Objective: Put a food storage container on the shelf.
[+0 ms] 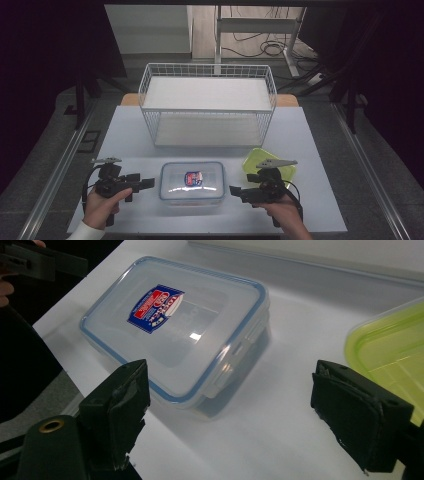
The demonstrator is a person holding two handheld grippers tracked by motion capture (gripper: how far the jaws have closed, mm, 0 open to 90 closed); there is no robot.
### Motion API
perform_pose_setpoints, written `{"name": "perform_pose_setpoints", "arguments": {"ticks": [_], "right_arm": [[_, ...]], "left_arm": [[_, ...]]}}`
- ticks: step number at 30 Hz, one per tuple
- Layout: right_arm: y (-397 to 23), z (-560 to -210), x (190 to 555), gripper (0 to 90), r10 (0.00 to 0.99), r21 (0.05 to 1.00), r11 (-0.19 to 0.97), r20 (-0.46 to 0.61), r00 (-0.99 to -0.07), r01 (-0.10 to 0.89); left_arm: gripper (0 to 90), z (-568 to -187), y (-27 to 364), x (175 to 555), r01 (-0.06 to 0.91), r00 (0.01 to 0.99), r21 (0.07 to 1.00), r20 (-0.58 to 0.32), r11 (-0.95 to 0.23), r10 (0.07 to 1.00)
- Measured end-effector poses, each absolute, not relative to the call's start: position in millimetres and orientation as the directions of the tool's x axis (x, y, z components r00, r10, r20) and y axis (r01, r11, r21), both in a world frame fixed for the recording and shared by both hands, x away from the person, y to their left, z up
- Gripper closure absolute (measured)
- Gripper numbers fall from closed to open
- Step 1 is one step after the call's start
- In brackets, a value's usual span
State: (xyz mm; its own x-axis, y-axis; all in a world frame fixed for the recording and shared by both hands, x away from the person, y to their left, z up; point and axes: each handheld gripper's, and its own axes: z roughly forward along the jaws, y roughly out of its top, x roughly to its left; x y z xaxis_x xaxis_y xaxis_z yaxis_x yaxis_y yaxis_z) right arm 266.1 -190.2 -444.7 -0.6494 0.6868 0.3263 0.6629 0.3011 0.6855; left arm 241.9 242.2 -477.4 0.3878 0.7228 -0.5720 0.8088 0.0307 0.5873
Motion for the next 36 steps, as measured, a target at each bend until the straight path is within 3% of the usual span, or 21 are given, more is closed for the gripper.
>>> {"name": "perform_pose_setpoints", "arguments": {"ticks": [10, 22, 29, 36], "right_arm": [[-178.2, -446.2, 267.4, 16.1, 0.67, 0.682, 0.3, 0.347, -0.656, 0.667], [-168.7, -450.6, 269.4, 16.2, 0.659, 0.674, 0.316, 0.351, -0.666, 0.668], [-166.7, -455.1, 273.5, 14.6, 0.666, 0.658, 0.292, 0.381, -0.642, 0.694], [-165.9, -465.1, 280.9, 14.0, 0.683, 0.62, 0.242, 0.437, -0.585, 0.746]], "left_arm": [[12.5, -495.3, 237.6, 255.9, 0.844, 0.368, 0.534, -0.644, 0.049, 0.671], [13.3, -520.0, 217.7, 272.1, 0.881, 0.381, 0.473, -0.695, -0.012, 0.609], [24.5, -524.0, 211.4, 273.5, 0.894, 0.382, 0.447, -0.73, -0.026, 0.566], [31.8, -522.3, 213.1, 272.5, 0.892, 0.378, 0.451, -0.721, -0.021, 0.58]]}}
